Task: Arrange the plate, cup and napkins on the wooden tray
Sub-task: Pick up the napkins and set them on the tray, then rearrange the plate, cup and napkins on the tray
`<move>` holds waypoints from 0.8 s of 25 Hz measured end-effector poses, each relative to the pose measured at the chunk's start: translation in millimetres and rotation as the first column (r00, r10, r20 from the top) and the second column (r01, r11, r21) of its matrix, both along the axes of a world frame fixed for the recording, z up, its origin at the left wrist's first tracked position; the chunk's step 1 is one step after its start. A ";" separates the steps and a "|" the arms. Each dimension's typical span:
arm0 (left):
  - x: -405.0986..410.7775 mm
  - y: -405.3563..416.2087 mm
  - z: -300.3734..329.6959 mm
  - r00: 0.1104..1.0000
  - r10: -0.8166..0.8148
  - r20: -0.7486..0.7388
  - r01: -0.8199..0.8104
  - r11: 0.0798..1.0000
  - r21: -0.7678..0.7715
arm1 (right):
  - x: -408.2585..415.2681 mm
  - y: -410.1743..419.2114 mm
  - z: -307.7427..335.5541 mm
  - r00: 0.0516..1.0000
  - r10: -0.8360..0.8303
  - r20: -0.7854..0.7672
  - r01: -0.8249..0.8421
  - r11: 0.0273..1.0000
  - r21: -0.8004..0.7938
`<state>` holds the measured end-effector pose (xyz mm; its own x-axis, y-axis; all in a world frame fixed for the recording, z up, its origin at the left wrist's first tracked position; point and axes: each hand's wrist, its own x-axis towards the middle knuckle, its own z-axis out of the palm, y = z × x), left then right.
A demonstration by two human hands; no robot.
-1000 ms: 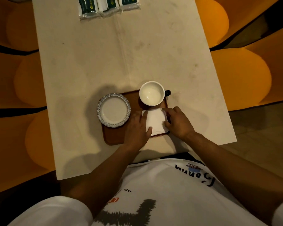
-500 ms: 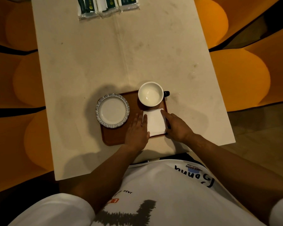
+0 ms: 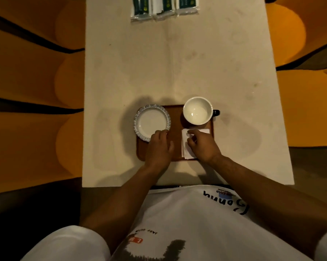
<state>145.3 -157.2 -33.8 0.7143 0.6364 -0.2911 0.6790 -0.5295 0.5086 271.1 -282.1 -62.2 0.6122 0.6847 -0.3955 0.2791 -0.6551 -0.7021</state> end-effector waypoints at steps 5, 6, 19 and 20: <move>-26.0 60.1 -11.2 0.973 0.221 -0.070 -0.219 0.975 0.039 | -21.2 55.6 2.4 0.992 -0.077 -0.098 0.080 0.996 0.027; -28.6 73.1 -14.7 0.963 0.253 -0.088 -0.251 0.967 0.039 | -23.8 64.2 1.2 0.989 -0.110 -0.095 0.112 0.994 0.014; -21.1 156.6 -37.6 0.917 0.397 -0.036 -0.386 0.862 -0.328 | -40.9 113.8 -16.8 0.877 -0.470 -0.101 0.472 0.881 -0.002; -22.1 157.0 -37.1 0.917 0.396 -0.037 -0.387 0.866 -0.318 | -41.2 114.9 -16.4 0.878 -0.469 -0.101 0.471 0.882 -0.001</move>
